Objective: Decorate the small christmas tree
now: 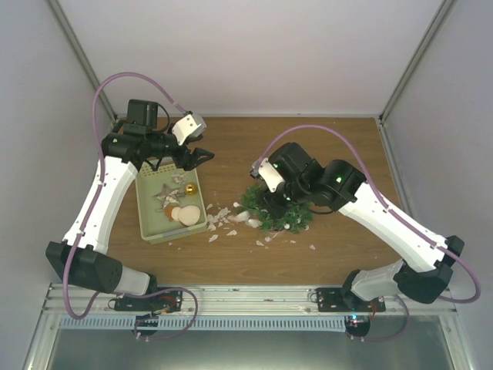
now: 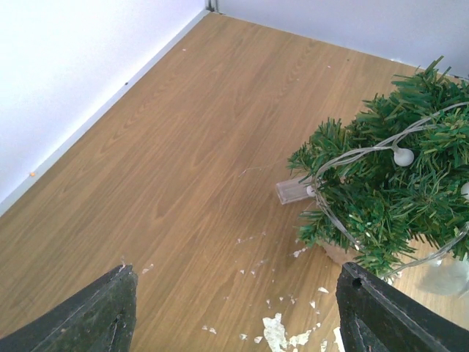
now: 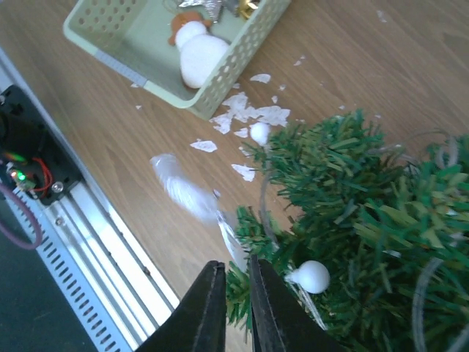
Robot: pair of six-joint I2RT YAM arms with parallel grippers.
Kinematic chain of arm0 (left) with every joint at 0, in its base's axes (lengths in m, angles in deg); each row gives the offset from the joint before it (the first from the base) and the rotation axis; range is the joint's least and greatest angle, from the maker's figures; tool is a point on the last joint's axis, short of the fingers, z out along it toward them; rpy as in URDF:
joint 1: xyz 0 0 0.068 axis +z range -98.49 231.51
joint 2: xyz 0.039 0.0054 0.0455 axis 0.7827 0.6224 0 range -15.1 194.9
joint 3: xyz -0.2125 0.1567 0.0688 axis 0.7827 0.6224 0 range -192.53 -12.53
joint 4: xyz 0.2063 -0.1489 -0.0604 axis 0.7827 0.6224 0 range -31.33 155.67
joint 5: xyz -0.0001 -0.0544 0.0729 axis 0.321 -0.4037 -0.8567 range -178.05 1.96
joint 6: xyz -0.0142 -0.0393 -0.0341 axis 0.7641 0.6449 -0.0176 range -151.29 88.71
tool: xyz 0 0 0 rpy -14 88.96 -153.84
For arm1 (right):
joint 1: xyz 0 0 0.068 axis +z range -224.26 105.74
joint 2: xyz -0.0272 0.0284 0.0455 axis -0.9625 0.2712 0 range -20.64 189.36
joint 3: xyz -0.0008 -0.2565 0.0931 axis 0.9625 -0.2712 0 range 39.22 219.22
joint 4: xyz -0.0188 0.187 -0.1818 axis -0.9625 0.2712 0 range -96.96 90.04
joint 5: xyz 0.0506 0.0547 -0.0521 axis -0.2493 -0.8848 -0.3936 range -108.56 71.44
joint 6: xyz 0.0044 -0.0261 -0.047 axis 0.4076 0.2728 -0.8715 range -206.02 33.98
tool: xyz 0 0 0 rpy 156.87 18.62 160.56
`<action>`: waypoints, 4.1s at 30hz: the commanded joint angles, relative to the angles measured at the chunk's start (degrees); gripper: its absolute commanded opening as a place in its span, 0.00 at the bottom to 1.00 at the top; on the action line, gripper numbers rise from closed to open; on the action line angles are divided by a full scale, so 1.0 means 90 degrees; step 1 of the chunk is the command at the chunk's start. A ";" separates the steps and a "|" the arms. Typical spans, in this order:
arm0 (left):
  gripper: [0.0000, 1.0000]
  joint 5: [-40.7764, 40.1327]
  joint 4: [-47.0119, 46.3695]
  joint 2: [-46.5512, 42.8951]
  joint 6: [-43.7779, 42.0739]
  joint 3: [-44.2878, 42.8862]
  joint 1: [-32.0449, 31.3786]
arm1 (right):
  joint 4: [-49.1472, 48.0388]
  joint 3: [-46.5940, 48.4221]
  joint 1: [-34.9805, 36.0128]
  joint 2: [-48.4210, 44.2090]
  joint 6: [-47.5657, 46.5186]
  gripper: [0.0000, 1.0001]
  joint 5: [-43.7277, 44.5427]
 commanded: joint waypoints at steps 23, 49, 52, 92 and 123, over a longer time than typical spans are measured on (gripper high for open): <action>0.85 -0.1432 -0.0346 -0.1508 -0.2085 0.3147 -0.1786 | -0.0303 0.1136 -0.0088 -0.0786 0.0046 0.57 0.1214; 0.44 -0.5368 -0.5694 -0.1616 -0.1019 0.7718 -0.5183 | -0.0748 0.0575 -0.0117 -0.1240 0.0380 0.63 0.1558; 0.26 -0.5183 -0.5681 -0.1416 -0.0953 0.7660 -0.5263 | -0.0716 0.0577 -0.0114 -0.1294 0.0402 0.63 0.1632; 0.47 -0.5419 -0.5961 -0.1028 -0.0952 0.7626 -0.5351 | -0.0826 0.0219 -0.0185 -0.1514 0.0371 0.66 0.1706; 0.00 -0.4582 -0.3648 -0.2305 -0.1318 0.6597 -0.4578 | -0.0870 0.0283 -0.0243 -0.1750 0.0330 0.67 0.1873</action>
